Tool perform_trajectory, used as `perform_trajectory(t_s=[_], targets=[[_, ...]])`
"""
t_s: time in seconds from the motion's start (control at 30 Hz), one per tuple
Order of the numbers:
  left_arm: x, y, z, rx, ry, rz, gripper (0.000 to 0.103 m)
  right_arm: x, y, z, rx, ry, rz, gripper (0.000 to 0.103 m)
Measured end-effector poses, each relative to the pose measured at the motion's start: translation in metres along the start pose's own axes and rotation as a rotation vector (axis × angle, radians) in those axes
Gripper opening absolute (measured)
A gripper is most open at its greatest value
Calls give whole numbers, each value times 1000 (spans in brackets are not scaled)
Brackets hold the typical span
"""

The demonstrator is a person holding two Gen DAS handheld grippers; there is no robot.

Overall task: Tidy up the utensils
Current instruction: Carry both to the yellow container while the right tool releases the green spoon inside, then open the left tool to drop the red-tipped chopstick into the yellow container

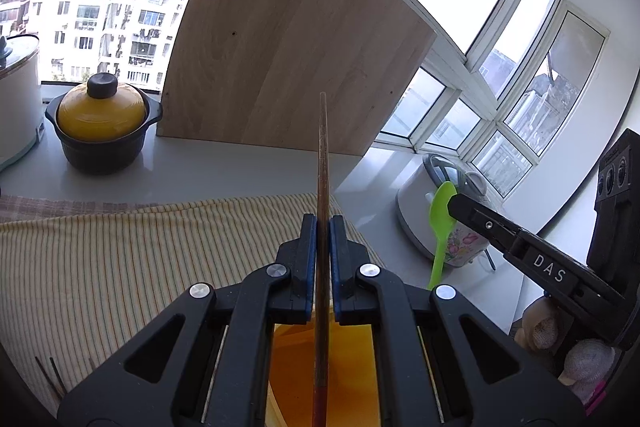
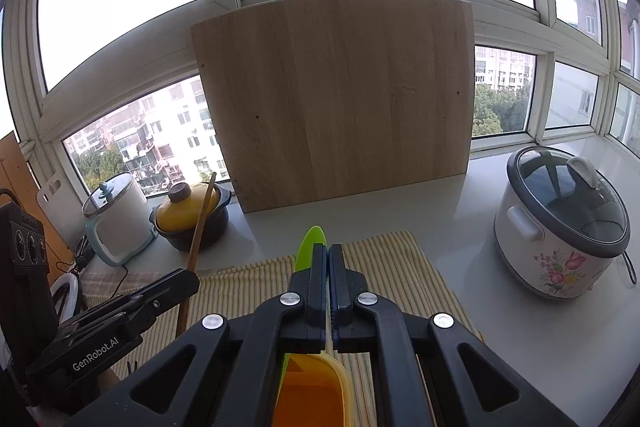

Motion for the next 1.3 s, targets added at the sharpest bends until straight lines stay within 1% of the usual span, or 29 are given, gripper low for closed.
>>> perform_trajectory(t_s=[0.1,0.23,0.4,0.63,0.77,0.9,0.97,1.0,1.03,1.07,1.1,1.13,1.3], targets=[[0,5,-1,6,-15,-15,4,-2,7,-4,13,-1,-2,0],[1,10,3,-10,-18,-27,4,-4,15,-8,25,-6,-8,0],[6,16,8,6,-5,-16,4,-8,22,-3,27,-26,-21,0],[2,31,16,32,-2,-46,4,-9,40,5,33,-42,-29,0],[-3,39,21,44,-8,-70,4,-7,50,6,49,-61,-31,0],[-4,45,24,60,-15,-73,4,-2,59,7,69,-83,-25,1],[-3,47,25,71,-12,-67,4,0,63,7,76,-86,-25,3],[-2,48,26,77,-10,-66,5,1,64,7,82,-93,-26,6],[-2,50,27,79,-11,-67,7,1,66,7,88,-106,-30,18],[-2,51,29,79,-11,-70,13,1,67,8,90,-117,-33,28],[-2,53,31,77,-12,-72,20,1,69,10,90,-121,-36,28],[-1,54,33,73,-13,-73,22,1,71,11,91,-121,-36,28],[3,60,48,54,-20,-75,23,4,77,20,86,-135,-41,28]])
Point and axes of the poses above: each gripper's, at about its wrist camera, not at the fingertips, and z roughly against the way its jaws point, x to its left, y to its underside, the point moved 1 cm from there along -z, roughly the way its jaws point, and after that the axes turned 10 degrees about x, right-handed, at the moved point
